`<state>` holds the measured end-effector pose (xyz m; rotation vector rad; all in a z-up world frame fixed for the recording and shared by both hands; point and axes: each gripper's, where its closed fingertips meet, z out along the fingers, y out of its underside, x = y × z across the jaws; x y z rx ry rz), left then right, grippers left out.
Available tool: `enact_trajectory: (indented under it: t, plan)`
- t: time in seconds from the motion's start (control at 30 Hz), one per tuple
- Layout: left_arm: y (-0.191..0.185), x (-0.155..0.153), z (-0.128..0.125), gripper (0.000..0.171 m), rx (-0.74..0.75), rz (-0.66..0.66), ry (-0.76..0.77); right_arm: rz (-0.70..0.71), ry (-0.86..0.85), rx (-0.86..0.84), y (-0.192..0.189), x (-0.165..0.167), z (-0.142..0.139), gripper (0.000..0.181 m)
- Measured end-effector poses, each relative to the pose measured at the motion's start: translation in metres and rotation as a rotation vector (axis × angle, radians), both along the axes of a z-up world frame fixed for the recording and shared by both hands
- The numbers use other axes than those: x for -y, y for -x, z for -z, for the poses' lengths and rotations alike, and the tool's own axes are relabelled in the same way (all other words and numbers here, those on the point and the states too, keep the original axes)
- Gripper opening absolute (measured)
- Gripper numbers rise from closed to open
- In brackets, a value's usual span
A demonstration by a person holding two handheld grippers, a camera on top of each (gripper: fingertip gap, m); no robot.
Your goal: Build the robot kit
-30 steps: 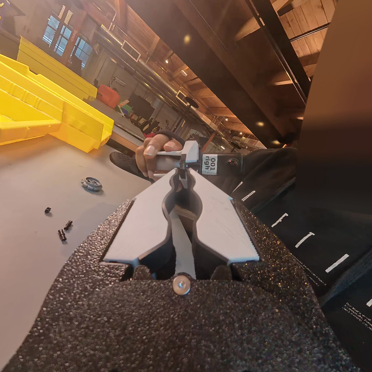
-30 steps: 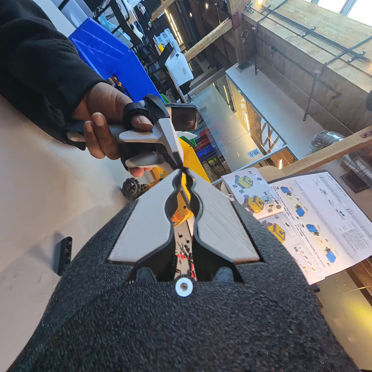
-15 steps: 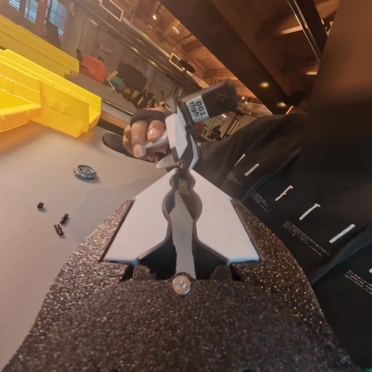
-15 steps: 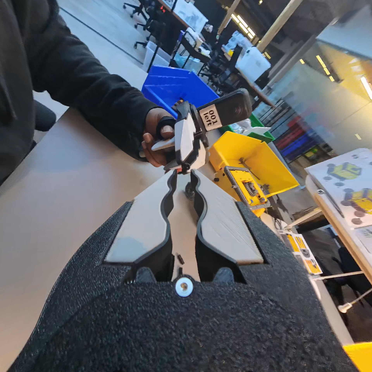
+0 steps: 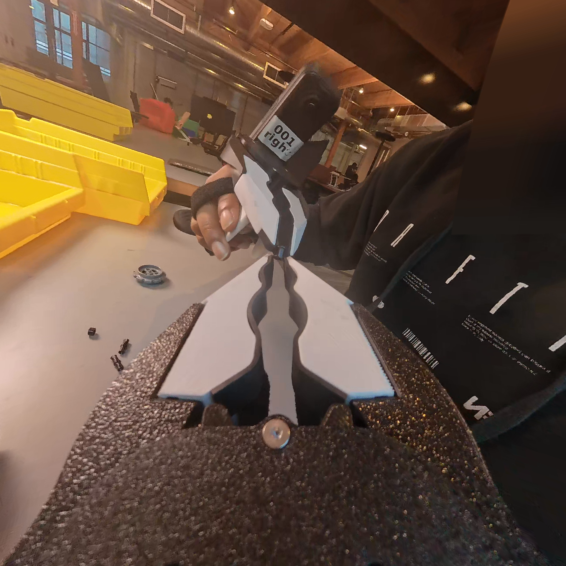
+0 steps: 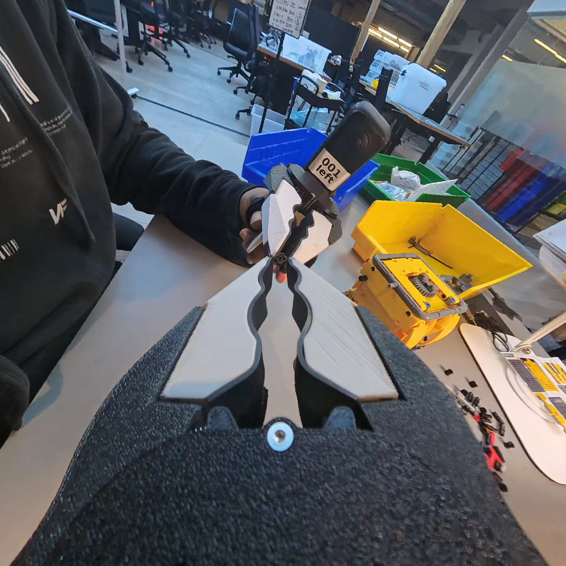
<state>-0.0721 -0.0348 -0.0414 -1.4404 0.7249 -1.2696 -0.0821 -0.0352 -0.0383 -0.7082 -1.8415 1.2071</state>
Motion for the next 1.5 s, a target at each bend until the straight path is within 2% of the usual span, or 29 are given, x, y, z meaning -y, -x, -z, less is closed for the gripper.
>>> enact_trajectory:
  t: [0.3, 0.43, 0.5, 0.57, 0.63, 0.73, 1.13, 1.5]
  plan:
    - [-0.007, -0.001, 0.013, 0.004, -0.146, -0.045, -0.081, -0.049, 0.093, 0.116, -0.006, 0.000, 0.011, 0.007]
    - [-0.008, -0.008, 0.026, 0.006, -0.233, -0.088, -0.086, -0.012, 0.041, 0.137, -0.008, -0.007, 0.022, 0.006]
    - [-0.007, -0.014, 0.041, 0.018, -0.332, -0.123, -0.078, 0.007, -0.003, 0.170, -0.010, -0.012, 0.032, 0.006]
    - [-0.004, -0.021, 0.063, 0.023, -0.481, -0.160, -0.072, 0.019, -0.039, 0.232, -0.014, -0.017, 0.048, 0.006]
    - [-0.003, -0.025, 0.085, 0.022, -0.614, -0.176, -0.059, 0.032, -0.050, 0.296, -0.018, -0.022, 0.063, 0.006]
    - [-0.005, -0.027, 0.107, 0.019, -0.719, -0.173, -0.029, 0.046, -0.047, 0.369, -0.022, -0.030, 0.082, 0.006]
    - [-0.021, -0.038, 0.138, 0.011, -0.845, -0.157, 0.037, 0.014, -0.002, 0.490, -0.026, -0.040, 0.110, 0.006]
    - [-0.022, -0.039, 0.142, 0.004, -0.842, -0.154, 0.046, 0.015, 0.010, 0.520, -0.024, -0.041, 0.119, 0.006]
